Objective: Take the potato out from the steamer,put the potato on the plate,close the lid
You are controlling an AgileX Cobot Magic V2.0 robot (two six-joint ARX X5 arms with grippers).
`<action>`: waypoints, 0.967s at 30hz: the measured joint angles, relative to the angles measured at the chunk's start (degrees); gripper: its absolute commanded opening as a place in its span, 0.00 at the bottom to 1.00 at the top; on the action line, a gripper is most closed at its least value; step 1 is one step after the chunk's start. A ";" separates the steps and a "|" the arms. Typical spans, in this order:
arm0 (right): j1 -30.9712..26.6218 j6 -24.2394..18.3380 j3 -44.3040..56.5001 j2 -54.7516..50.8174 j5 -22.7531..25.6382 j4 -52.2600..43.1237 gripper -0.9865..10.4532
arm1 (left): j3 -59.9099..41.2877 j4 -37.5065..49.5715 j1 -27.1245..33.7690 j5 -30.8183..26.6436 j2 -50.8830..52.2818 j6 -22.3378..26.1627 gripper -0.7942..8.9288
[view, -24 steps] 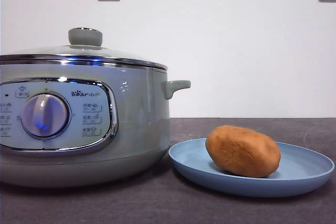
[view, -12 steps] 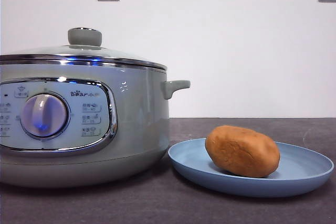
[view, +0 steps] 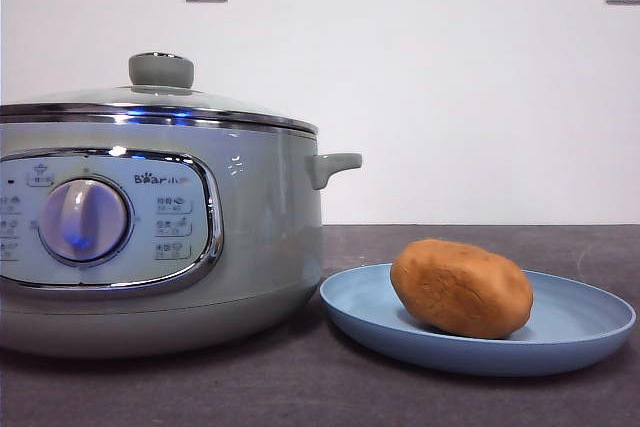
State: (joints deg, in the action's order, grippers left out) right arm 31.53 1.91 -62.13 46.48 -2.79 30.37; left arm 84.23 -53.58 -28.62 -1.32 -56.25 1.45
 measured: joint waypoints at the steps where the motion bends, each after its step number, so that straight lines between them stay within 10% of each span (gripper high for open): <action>1: 0.00 0.00 0.00 0.00 0.00 0.00 0.09 | 0.00 -0.04 0.02 0.02 0.11 0.02 0.08; 11: 0.00 0.00 0.00 0.00 0.00 0.00 0.09 | -5.95 13.16 3.39 0.31 4.35 0.02 0.08; 21: 0.00 0.00 0.00 0.00 0.00 0.02 0.09 | -39.21 50.21 11.02 7.19 18.40 0.02 0.08; 29: 0.00 0.00 0.00 0.00 0.00 0.02 0.09 | -64.35 62.51 16.83 7.72 32.04 -0.07 0.08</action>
State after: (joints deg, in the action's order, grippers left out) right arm 31.53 1.91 -62.13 46.48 -2.79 30.39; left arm 19.88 8.93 -11.79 6.39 -24.21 1.39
